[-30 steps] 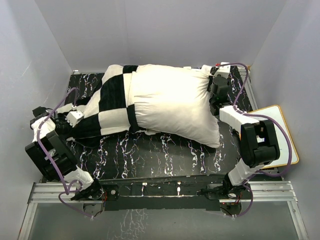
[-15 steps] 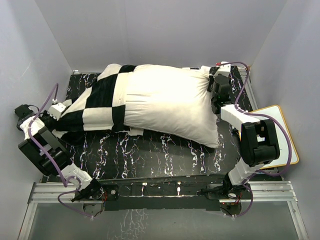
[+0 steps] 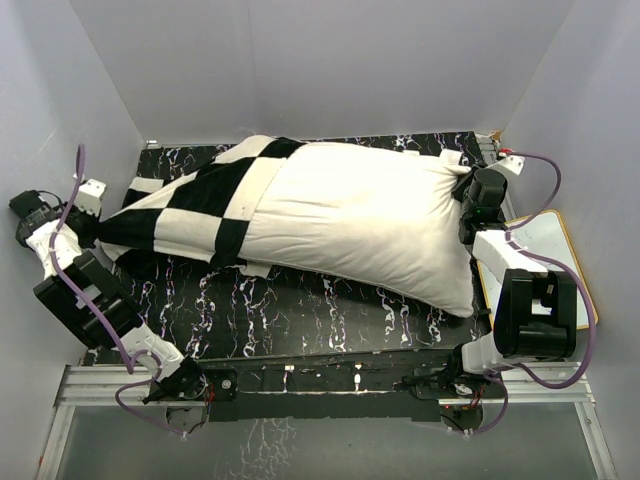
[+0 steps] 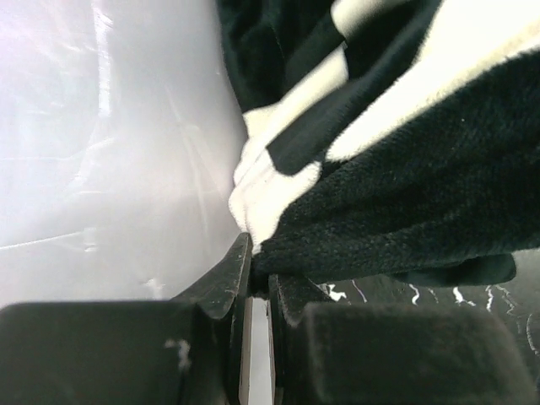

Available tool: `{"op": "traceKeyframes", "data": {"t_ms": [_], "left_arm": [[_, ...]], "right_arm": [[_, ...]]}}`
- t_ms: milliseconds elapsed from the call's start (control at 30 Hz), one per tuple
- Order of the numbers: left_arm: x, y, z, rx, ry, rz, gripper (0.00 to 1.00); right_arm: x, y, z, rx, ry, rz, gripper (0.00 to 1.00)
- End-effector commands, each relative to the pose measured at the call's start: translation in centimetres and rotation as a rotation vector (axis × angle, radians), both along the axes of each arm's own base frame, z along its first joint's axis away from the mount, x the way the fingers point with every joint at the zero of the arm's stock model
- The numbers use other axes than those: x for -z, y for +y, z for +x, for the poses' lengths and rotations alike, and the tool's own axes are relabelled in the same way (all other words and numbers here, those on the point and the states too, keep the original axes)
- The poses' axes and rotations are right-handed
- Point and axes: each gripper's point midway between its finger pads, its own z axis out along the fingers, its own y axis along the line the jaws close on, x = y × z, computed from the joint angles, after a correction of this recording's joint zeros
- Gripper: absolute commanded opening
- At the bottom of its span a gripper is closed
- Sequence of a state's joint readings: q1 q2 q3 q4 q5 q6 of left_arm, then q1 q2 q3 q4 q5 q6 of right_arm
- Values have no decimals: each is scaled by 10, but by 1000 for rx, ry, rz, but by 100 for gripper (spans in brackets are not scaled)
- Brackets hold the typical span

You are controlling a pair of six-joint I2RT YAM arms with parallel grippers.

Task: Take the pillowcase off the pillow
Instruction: Remove the pillow from the pillowcase.

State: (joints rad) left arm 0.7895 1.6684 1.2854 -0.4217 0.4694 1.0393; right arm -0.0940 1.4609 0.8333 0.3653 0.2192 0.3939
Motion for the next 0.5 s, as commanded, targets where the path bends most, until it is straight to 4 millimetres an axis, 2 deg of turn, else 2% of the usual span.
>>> {"op": "traceKeyframes", "data": {"t_ms": [0,167,367,467], "left_arm": [[-115,81,-8,-290,-213,180,0],[-153,76,0,-349,-329,114,0],[-207,83,-1,-482,-562,105,0],[-236,77,-1,-488,-679,103,0]], "right_arm": [[-57,-96,-28,432,-214,18,8],[-43,-106,-37,464,-224,100,8],[-43,-107,-38,461,-223,87,8],[-47,-99,-33,415,-233,82,8]]}}
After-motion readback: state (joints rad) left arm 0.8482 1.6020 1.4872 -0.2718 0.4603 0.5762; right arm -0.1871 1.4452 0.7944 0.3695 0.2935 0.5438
